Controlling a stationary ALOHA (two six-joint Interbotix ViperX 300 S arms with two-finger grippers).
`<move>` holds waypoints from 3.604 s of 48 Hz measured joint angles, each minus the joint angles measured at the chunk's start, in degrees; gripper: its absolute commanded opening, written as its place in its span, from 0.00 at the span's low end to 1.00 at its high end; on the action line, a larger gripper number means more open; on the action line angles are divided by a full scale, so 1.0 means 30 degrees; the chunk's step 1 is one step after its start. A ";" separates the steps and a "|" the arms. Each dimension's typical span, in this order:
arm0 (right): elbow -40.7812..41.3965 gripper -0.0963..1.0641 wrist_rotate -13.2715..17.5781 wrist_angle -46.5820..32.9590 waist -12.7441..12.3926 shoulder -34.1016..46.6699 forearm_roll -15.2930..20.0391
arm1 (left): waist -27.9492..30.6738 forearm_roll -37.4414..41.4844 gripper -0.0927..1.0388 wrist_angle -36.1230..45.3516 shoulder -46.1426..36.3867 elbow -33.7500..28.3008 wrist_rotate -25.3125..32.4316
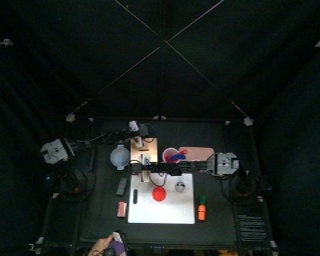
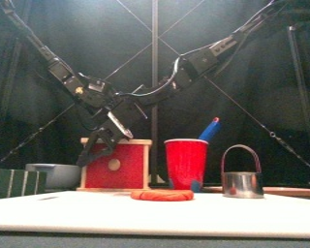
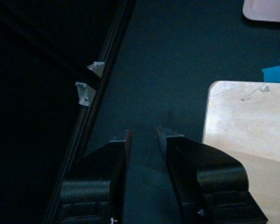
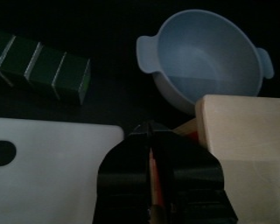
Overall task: Get the cutter from the drawer then cut the dough then place the extra dough in the bowl
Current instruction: Cut the dough
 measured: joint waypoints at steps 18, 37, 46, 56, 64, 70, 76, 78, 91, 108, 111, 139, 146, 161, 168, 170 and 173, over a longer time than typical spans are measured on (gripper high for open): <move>0.0820 0.32 0.0088 0.0234 0.0908 -0.0850 0.0234 | -0.0029 -0.0059 0.71 -0.0674 -0.0205 0.0000 -0.0088; 0.6123 0.33 0.0117 0.1553 0.3633 -0.7295 0.2959 | -0.0088 -0.1113 0.71 -0.2051 -0.2402 0.0322 -0.0117; 0.9023 0.41 0.0176 0.3340 0.3516 -1.0518 0.4424 | -0.0527 -0.2168 0.71 -0.4482 -0.3867 0.1670 -0.0176; 1.1191 0.65 0.0176 0.4600 0.3545 -1.2305 0.5742 | -0.2725 -0.4043 0.71 -0.8379 -0.4951 0.4131 -0.0176; 1.1895 0.74 0.0234 0.5420 0.3574 -1.2568 0.6475 | -0.4687 -0.5127 0.71 -1.0898 -0.5713 0.6006 -0.0205; 1.2334 0.74 0.0234 0.6768 0.3574 -1.2568 0.6504 | -0.6621 -0.5508 0.71 -1.2598 -0.6562 0.7266 -0.0205; 1.2568 0.74 0.0234 0.8174 0.3633 -1.2568 0.6533 | -0.8496 -0.6152 0.71 -1.3770 -0.7500 0.8203 -0.0117; 1.2627 0.74 0.0234 0.8496 0.3633 -1.2568 0.6533 | -0.8877 -0.6416 0.71 -1.3887 -0.7734 0.8408 -0.0117; 1.2773 0.74 0.0205 0.9375 0.3604 -1.2568 0.5537 | -0.9639 -0.7910 0.71 -1.4033 -0.8086 0.9346 -0.0176; 1.3008 0.73 0.0205 1.0049 0.3545 -1.2422 0.5420 | -0.9990 -0.8027 0.71 -1.4033 -0.8086 0.9609 -0.0176; 1.3008 0.72 0.0205 1.0049 0.3545 -1.2334 0.5391 | -0.9961 -0.8145 0.71 -1.4033 -0.8057 0.9697 -0.0176; 1.2100 0.48 0.0176 0.9639 0.3779 -1.2070 0.6006 | -1.0840 -0.9697 0.71 -1.4063 -0.7676 1.0605 -0.0176; 1.0869 0.48 0.0176 0.9639 0.4248 -1.1689 0.6064 | -1.1338 -0.9697 0.71 -1.4033 -0.7354 1.0693 -0.0176; 0.7969 0.48 0.0088 0.9873 0.4980 -0.9316 0.6064 | -1.1484 -0.9697 0.71 -1.4033 -0.6855 1.0781 -0.0117; 0.7119 0.48 0.0059 1.0078 0.5039 -0.8467 0.6035 | -1.1426 -0.9697 0.71 -1.4033 -0.6855 1.0986 -0.0088; 0.6943 0.48 0.0000 1.0166 0.5010 -0.8262 0.6006 | -1.1426 -0.9727 0.71 -1.4033 -0.6855 1.1045 -0.0117; 0.6738 0.47 -0.0059 1.0225 0.5010 -0.8027 0.5977 | -1.1426 -0.9727 0.71 -1.4033 -0.6855 1.1104 -0.0088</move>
